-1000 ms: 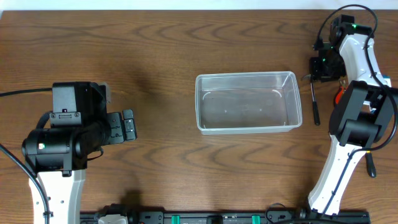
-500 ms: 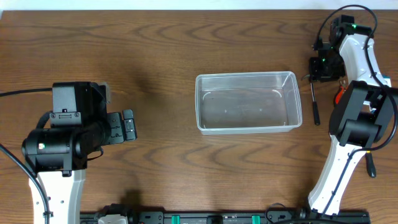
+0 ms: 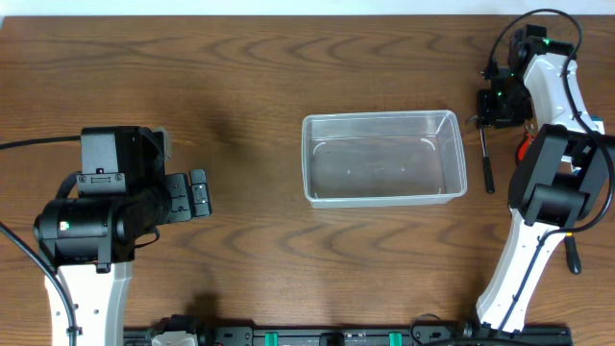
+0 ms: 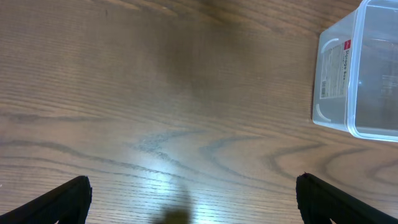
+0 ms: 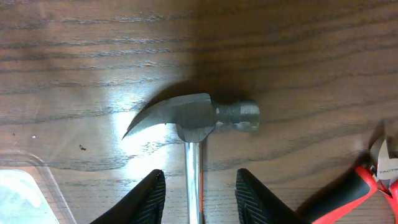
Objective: Pack container
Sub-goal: 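Close the right gripper on the hammer handle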
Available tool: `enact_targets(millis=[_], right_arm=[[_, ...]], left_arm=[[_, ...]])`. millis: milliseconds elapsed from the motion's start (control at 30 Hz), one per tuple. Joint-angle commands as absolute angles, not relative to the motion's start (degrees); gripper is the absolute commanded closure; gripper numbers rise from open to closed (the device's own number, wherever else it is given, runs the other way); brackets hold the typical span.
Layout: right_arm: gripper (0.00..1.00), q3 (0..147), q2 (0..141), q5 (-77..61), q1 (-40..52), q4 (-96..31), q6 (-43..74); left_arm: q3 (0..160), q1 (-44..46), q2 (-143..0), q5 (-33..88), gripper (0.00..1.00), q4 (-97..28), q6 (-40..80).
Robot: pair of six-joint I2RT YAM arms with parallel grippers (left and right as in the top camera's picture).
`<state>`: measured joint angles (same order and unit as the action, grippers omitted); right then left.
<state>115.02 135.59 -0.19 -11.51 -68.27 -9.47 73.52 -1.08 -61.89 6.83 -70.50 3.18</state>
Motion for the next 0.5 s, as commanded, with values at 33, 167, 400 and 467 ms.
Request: enact_targets(millis=[33,167,400,467], right_arm=[[0.60,114.6,136.1,-0.2,-11.5,-68.2,-9.5],[0.59,114.6,136.1,-0.2,-11.6,-68.1,-9.5],[0.58,114.6,136.1,-0.2,-11.6,-68.2,-9.5],[0.58,114.5,136.1,-0.2,-11.5,-68.1,-9.5]], left_arm=[[74.3,-1.4,-61.7,5.9,0.02,-70.7,3.7],[74.3,-1.4,-61.7,5.9,0.02,-70.7,3.7],[74.3,-1.4,-61.7,5.9,0.02,-70.7,3.7],[74.3,-1.4,-61.7,5.9,0.02,-70.7,3.7]])
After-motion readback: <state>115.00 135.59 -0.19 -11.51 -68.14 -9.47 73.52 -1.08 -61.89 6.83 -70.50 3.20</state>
